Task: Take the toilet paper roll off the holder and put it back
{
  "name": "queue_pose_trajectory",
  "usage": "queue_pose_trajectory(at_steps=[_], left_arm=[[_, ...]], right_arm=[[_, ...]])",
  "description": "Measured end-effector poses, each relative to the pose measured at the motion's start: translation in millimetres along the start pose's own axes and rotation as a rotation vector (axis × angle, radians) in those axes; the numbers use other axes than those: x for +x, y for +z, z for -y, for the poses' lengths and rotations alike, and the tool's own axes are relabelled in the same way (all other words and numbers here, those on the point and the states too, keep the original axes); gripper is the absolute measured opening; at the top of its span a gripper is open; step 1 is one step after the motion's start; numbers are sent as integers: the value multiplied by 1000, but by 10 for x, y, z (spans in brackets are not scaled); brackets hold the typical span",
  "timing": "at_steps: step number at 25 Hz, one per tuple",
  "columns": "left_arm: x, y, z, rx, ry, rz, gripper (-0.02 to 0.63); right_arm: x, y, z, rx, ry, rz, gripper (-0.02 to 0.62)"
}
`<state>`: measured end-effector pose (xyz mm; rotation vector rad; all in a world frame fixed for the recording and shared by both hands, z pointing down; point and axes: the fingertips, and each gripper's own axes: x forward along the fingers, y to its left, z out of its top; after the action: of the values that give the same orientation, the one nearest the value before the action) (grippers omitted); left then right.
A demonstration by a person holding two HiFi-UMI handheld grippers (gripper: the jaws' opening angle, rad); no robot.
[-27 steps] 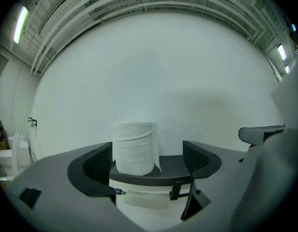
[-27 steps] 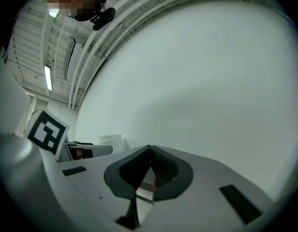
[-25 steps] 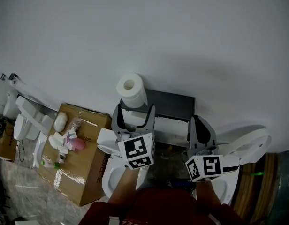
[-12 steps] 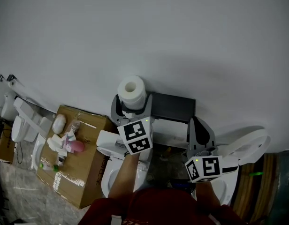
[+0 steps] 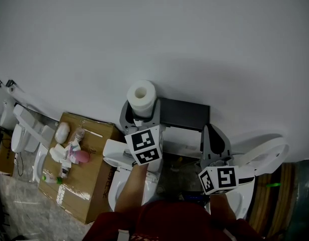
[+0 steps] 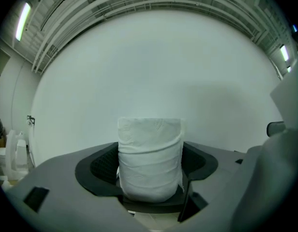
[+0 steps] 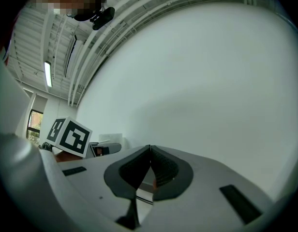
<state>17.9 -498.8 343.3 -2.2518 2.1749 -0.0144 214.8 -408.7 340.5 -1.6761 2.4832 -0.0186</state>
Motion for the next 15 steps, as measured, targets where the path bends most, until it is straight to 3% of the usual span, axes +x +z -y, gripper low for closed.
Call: queue_pose_trajectory(at_steps=[15], left_arm=[[-190,233,82,-8,-46,38,410]], right_arm=[[30,-59,21,9,-19,-14,18]])
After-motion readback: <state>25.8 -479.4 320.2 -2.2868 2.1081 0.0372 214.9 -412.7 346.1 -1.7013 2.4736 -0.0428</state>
